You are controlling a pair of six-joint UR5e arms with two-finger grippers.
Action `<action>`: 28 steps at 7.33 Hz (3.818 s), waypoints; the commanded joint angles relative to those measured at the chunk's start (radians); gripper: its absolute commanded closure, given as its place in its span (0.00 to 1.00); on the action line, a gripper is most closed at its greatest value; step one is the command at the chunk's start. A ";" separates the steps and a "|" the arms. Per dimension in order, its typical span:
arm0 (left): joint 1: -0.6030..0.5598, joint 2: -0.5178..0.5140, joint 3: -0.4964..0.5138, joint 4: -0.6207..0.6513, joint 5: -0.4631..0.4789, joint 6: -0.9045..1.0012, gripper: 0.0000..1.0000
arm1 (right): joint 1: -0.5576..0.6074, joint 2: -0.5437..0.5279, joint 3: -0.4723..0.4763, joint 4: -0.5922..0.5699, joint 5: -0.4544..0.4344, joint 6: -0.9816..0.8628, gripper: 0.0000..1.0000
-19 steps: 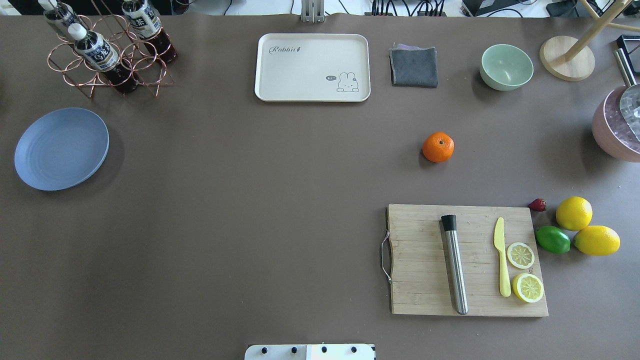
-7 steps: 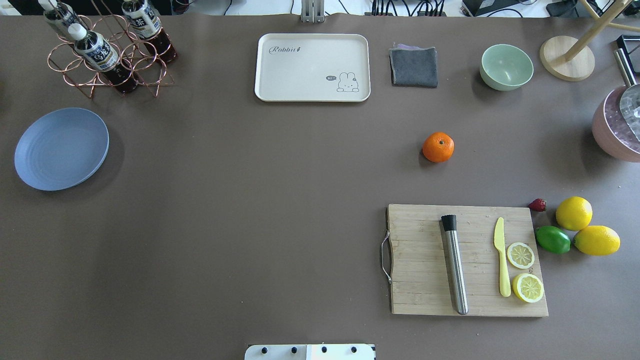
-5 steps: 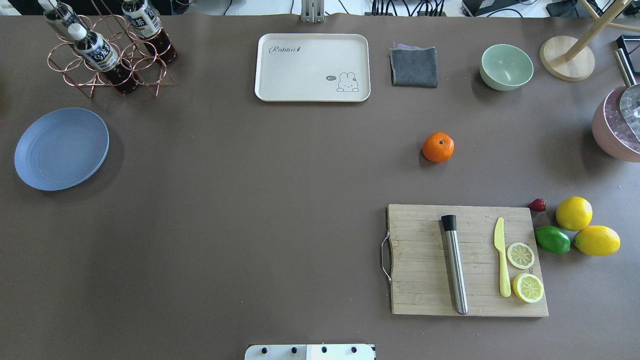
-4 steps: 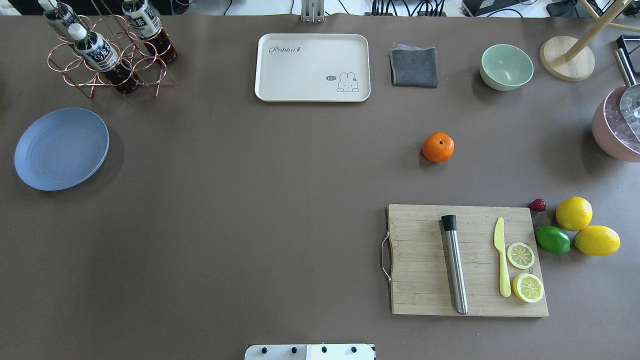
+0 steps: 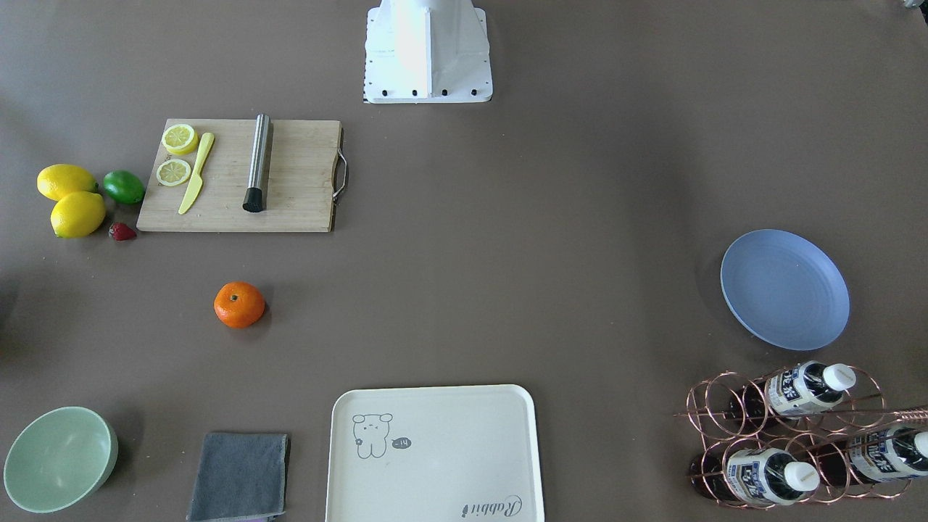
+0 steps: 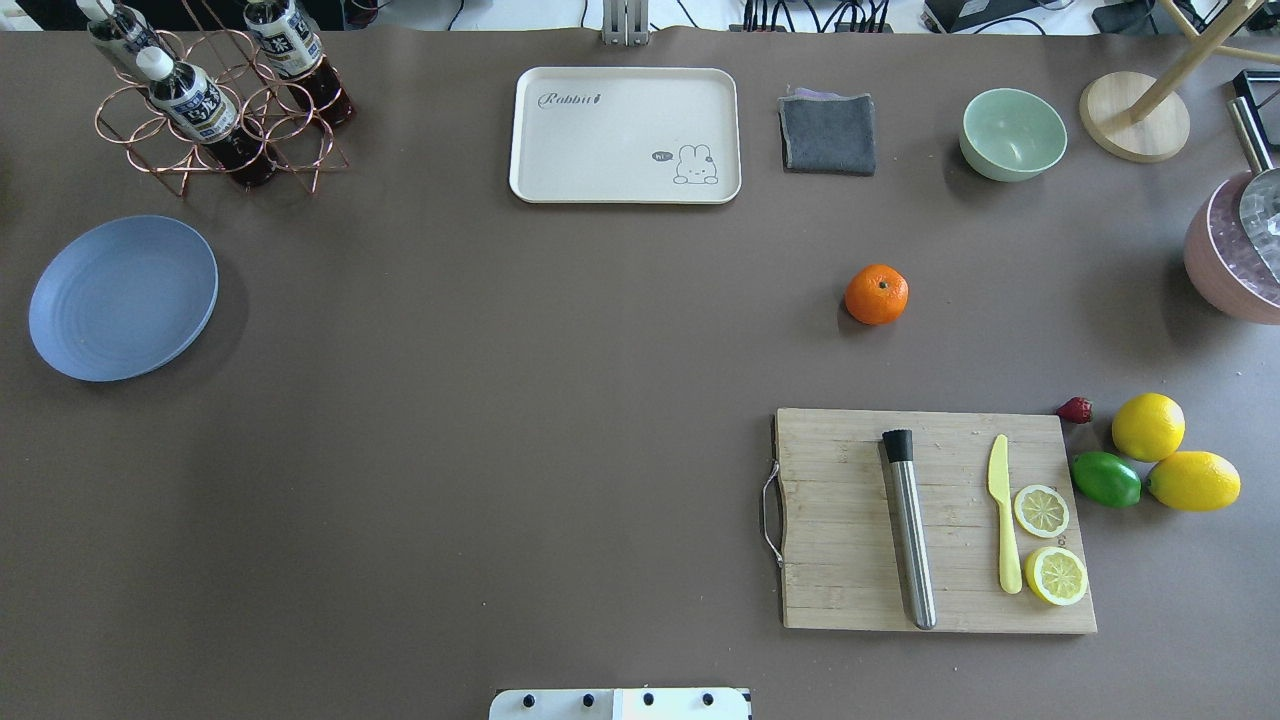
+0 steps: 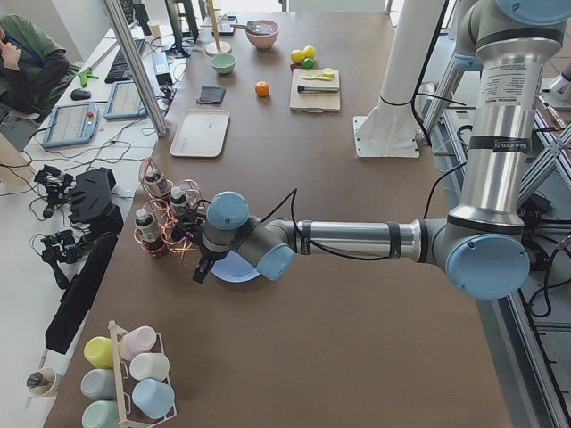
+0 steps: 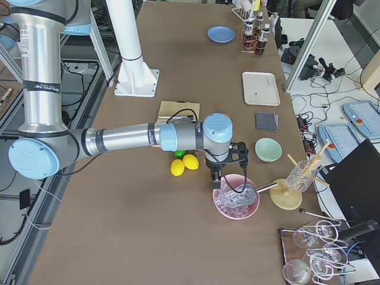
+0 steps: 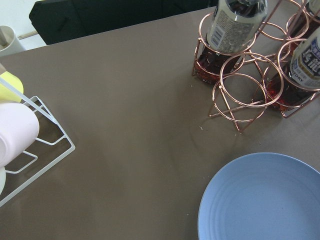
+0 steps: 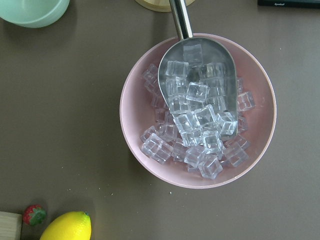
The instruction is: Pick orange to plate
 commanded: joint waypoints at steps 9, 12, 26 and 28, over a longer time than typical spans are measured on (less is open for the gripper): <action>0.204 -0.013 0.258 -0.307 0.003 -0.292 0.02 | -0.007 0.018 0.000 0.000 0.012 -0.003 0.00; 0.246 -0.013 0.276 -0.305 0.005 -0.294 0.03 | -0.007 0.016 -0.001 0.000 0.012 -0.003 0.00; 0.497 -0.198 -0.245 0.034 0.131 -0.917 1.00 | -0.158 0.157 0.029 0.002 0.023 0.274 0.00; 0.703 -0.356 -0.319 0.236 0.325 -1.054 1.00 | -0.241 0.235 0.037 0.002 0.014 0.450 0.00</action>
